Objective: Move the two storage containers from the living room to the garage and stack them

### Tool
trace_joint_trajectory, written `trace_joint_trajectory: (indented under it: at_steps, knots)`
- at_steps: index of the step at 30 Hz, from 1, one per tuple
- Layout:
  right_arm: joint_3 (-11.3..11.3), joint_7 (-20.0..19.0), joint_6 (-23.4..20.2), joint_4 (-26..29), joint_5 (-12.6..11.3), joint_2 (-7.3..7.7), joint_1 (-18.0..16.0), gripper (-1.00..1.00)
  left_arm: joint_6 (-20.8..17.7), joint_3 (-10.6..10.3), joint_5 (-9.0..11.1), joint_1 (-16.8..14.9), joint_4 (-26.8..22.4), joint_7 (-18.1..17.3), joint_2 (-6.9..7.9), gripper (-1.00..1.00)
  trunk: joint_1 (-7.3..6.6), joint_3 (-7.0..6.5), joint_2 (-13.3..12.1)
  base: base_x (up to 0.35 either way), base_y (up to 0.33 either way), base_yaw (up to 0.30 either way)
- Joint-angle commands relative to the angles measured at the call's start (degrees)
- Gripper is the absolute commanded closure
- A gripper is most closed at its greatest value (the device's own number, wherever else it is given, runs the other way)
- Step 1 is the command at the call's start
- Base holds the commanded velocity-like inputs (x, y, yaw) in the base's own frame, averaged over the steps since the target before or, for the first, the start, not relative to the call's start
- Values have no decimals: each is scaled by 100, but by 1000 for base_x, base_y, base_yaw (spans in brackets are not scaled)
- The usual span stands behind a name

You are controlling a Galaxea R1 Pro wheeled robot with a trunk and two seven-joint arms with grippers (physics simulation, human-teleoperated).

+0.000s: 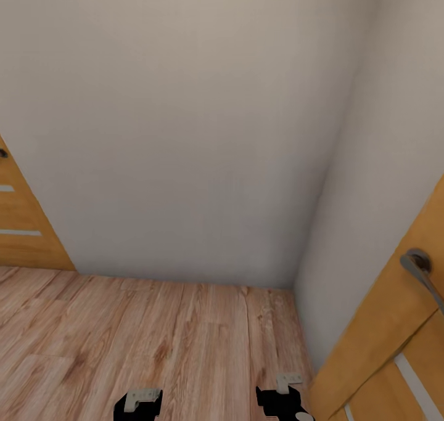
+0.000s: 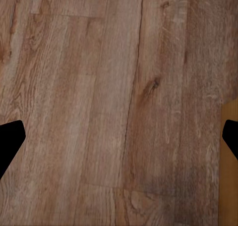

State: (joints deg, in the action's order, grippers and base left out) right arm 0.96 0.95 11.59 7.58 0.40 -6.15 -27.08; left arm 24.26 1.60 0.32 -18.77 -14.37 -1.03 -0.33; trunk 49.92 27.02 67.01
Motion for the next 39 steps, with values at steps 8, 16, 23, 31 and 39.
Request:
trace_joint_trajectory:
  at_steps: [8, 16, 23, 31, 39]
  knots:
    - [9, 10, 18, -5, 4, 0, -3, -100, 18, 16, 3, -4, 5, -11, -2, -100, 2, 5, 3, 190, 0, 0]
    - [9, 10, 18, -3, 4, 0, -4, -100, 18, 16, 3, -4, 5, -11, -2, -100, 2, 5, 3, 23, 0, 0]
    - [9, 10, 18, -3, 4, 0, -5, -100, 18, 16, 3, -4, 5, -11, -2, -100, 2, 5, 3, 5, 0, 0]
    - [9, 10, 18, -2, 4, 0, -5, -100, 18, 16, 3, -4, 5, -11, -2, -100, 2, 5, 3, 208, 0, 0]
    - [9, 10, 18, -2, 4, 0, -2, -100, 18, 16, 3, -4, 5, -11, -2, -100, 2, 5, 3, 82, 0, 0]
